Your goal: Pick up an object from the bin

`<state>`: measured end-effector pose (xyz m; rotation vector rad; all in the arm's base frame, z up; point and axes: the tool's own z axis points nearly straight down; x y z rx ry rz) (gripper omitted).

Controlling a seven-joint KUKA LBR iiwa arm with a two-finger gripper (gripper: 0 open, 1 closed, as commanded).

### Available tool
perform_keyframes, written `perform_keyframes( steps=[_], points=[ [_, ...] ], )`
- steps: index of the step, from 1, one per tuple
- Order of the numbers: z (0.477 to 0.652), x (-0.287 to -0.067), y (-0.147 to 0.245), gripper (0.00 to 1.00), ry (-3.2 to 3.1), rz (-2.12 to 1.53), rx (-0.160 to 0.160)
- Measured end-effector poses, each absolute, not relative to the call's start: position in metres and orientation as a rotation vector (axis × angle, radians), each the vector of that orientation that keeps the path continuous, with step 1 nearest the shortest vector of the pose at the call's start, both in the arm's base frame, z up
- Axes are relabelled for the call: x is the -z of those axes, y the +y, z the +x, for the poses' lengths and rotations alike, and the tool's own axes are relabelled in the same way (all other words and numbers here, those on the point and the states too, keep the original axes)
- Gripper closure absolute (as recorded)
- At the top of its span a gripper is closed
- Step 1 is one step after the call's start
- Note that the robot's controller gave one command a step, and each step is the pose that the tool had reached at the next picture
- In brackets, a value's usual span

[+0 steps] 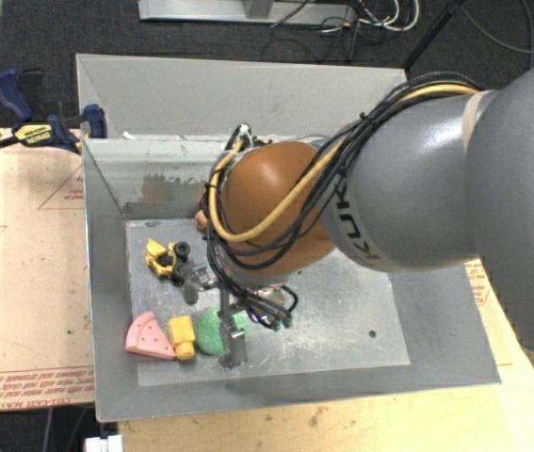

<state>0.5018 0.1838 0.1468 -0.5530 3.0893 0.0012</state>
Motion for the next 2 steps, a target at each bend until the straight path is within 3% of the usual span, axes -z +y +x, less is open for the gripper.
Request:
perform_keyframes(
  steps=[1,2],
  points=[
    [0.494,-0.123,0.183,0.00,3.107,-0.470,-0.002],
    [0.501,-0.102,0.186,0.00,3.054,-0.729,-0.002]
  ],
)
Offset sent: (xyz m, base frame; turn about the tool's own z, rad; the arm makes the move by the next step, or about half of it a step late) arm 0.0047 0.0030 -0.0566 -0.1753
